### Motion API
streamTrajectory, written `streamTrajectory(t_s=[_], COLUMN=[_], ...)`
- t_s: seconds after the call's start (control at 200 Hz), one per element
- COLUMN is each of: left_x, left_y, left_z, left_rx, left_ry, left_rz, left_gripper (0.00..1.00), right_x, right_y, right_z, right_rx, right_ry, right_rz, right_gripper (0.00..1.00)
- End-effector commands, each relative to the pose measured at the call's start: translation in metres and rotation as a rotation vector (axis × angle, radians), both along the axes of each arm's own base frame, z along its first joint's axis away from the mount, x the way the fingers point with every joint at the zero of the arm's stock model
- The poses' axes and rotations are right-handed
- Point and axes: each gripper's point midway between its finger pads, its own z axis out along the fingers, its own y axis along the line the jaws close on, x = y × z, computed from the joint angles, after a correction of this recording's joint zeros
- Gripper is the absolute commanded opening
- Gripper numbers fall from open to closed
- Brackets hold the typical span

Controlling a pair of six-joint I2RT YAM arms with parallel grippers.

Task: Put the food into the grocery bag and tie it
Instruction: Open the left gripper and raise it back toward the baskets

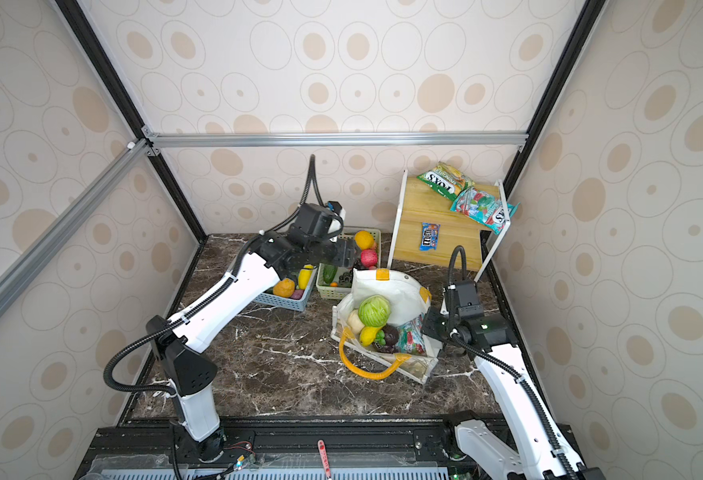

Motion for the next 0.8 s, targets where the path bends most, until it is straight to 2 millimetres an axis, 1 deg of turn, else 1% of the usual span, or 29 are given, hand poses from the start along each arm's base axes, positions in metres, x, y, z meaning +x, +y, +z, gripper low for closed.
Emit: streamTrajectory(t_s=[0.0,0.2,0.36,0.51,0.595,0.795], left_x=[0.008,0.025,0.033,0.037,0.038,0.037], left_y=[0.032,0.087,0.119,0.143,0.155,0.173], left_z=[0.003,-0.021,-0.039,-0.058,-0.072,-0.104], left_rx=[0.044,0.137,0.208,0.273,0.284,0.293], left_ry=[-0.026,-0.013,-0.005,0.012,0.036,0.092], left_rz=[0.063,0.209,0.297,0.361,0.389,0.42], left_gripper=[0.73,0.74,0.75,0.76,0.76,0.76], right_x=[-0.012,-0.01,-0.011,-0.011,-0.01,-0.011], right_y=[-0.004,-0.003,-0.004,-0.004,-0.003,-0.003], right_z=[-0.006,-0.003,0.001,0.004,0.005,0.005], right_rx=[-0.018,-0.008,-0.012,-0.011,-0.011,-0.012], right_ry=[0.039,0.017,0.011,0.002,-0.002,-0.001], right_rz=[0.001,-0.009,-0.005,-0.004,-0.001,0.002], right_gripper=[0.09,0.09,0.09,0.09,0.09,0.09])
